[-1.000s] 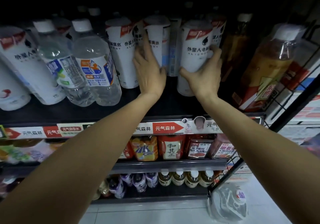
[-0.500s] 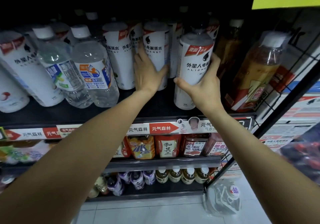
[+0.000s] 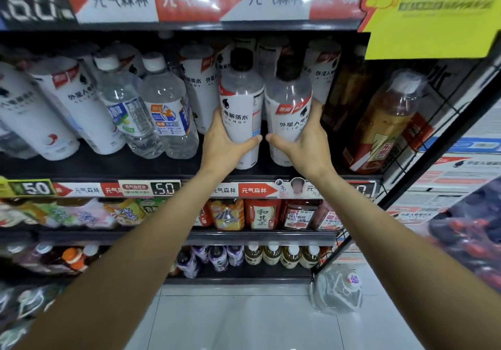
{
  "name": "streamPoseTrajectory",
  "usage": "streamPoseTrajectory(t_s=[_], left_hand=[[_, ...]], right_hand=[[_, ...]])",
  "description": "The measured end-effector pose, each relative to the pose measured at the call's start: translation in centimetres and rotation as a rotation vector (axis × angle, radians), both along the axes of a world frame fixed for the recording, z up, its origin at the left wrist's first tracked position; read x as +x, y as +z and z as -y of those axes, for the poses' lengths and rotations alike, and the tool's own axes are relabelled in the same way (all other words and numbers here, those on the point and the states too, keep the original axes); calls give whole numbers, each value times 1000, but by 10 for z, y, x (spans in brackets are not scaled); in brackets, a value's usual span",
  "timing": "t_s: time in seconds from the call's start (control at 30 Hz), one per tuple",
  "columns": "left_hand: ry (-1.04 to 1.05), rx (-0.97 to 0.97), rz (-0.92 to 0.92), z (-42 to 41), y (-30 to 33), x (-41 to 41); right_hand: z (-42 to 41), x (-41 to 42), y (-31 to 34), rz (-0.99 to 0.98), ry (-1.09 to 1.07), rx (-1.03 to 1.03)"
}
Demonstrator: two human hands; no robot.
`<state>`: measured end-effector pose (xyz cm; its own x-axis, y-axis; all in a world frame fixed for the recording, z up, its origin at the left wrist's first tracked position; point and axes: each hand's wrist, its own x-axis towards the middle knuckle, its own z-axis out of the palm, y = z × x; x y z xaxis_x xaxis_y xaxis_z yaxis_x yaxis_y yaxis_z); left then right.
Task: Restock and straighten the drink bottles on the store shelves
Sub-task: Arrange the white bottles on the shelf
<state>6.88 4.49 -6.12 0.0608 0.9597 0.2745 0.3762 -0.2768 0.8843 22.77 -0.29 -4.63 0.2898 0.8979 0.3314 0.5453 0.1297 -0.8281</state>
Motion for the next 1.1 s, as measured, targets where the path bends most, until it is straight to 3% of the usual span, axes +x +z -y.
streamPoseTrajectory(t_s=[0.13, 0.33, 0.47, 0.63, 0.87, 1.1], left_hand=[[36, -35, 103, 21, 3, 4], [159, -36, 168, 64, 11, -11], [159, 3, 102, 98, 52, -42], [127, 106, 20, 138, 141, -78], [175, 284, 149, 129, 257, -117], [255, 493, 90, 59, 311, -149]], right_hand=[[30, -13, 8, -28, 4, 71], [91, -22, 58, 160, 151, 82], [132, -17, 105, 225, 177, 64], [160, -21, 164, 121, 183, 78], [137, -59, 245, -167, 236, 226], [48, -101, 286, -186, 202, 386]])
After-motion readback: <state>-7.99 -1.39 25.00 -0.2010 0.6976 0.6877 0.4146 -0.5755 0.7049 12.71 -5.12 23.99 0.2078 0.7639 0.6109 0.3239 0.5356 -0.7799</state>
